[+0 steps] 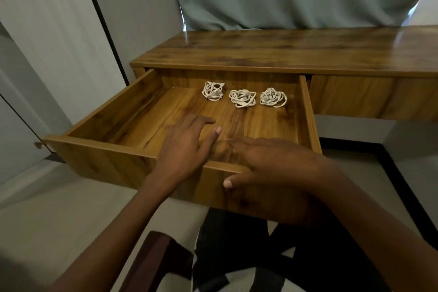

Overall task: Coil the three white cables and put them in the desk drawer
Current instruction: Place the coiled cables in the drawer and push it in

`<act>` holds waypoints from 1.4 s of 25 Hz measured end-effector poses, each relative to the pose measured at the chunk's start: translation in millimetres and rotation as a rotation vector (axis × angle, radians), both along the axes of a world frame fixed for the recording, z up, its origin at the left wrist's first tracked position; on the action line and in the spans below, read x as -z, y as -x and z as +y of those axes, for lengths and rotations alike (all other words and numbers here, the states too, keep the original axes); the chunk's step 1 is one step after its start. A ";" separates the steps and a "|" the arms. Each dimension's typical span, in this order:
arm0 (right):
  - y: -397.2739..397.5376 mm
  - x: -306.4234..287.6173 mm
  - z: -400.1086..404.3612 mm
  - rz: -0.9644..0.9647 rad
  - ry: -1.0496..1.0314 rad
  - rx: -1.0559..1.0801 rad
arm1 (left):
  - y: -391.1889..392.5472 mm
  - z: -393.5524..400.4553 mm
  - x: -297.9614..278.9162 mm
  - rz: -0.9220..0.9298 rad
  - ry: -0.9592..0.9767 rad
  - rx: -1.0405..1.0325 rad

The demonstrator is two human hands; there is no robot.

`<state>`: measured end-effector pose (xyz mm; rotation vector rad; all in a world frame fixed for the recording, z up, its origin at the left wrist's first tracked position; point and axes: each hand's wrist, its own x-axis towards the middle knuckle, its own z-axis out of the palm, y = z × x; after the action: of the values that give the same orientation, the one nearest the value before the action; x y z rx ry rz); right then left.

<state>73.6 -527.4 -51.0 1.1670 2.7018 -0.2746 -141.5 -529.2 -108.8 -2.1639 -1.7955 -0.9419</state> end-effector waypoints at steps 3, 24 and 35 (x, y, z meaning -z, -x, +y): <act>1.9 23.7 -14.4 0.003 -0.147 0.061 | -5.4 -9.3 9.1 -0.032 -0.131 -0.010; 3.6 65.8 123.6 0.388 -0.759 0.475 | -19.2 136.1 13.4 0.018 -0.226 -0.115; -0.8 61.7 257.0 0.393 -0.917 0.530 | -25.9 267.5 4.3 0.026 -0.296 -0.081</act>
<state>74.4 -270.4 -112.8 2.2656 2.8239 0.8560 -115.7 -261.8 -113.1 -1.9003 -1.6018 -1.0774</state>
